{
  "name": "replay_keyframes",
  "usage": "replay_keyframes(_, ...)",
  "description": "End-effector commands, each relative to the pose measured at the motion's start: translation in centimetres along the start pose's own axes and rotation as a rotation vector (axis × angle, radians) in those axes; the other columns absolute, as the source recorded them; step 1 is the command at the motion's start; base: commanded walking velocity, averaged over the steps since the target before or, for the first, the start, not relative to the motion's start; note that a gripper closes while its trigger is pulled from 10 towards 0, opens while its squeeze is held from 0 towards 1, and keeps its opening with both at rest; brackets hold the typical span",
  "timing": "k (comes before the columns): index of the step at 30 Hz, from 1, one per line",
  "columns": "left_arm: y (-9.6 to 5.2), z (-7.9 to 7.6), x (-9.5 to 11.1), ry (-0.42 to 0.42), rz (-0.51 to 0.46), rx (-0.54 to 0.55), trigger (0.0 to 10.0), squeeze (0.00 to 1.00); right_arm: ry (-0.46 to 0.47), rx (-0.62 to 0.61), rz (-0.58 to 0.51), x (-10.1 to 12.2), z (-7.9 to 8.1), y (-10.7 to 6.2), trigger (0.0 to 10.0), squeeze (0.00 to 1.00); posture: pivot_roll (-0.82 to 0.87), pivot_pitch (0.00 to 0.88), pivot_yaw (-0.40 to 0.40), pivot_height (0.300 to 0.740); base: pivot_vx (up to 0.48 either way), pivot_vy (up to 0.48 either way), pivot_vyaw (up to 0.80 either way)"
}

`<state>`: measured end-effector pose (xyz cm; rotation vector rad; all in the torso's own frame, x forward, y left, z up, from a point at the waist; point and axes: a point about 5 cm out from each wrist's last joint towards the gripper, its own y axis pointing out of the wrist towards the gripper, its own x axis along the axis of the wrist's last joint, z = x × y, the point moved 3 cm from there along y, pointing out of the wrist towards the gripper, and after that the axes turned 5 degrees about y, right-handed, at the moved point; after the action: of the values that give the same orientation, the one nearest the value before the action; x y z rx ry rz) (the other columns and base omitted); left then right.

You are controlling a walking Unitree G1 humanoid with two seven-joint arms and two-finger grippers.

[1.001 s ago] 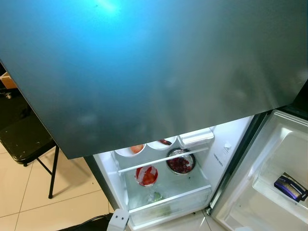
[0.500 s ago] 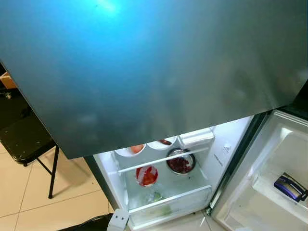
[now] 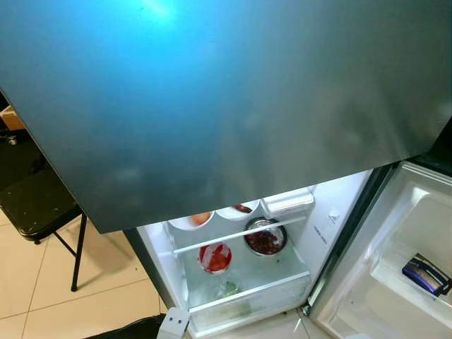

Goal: Restocking fridge

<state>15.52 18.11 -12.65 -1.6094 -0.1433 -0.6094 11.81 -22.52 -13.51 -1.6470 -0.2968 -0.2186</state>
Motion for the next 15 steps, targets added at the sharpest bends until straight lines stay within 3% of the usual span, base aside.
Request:
replay_keyframes(1,0.06,-0.42,-0.17,0.005,0.007,-0.011,10.0,0.0,0.001,0.0,0.006,-0.35,-0.06,-0.04,10.0,0.0,0.02,0.0,-0.034,0.74,0.0,0.0,0.0)
replay_keyframes(15,0.04,-0.13,0.05,0.012,0.005,-0.006,10.0,0.0,-0.017,-0.011,0.002,-0.06,-0.66,-0.08,10.0,0.0,0.01,0.0,-0.035,0.74,0.0,0.0,0.0)
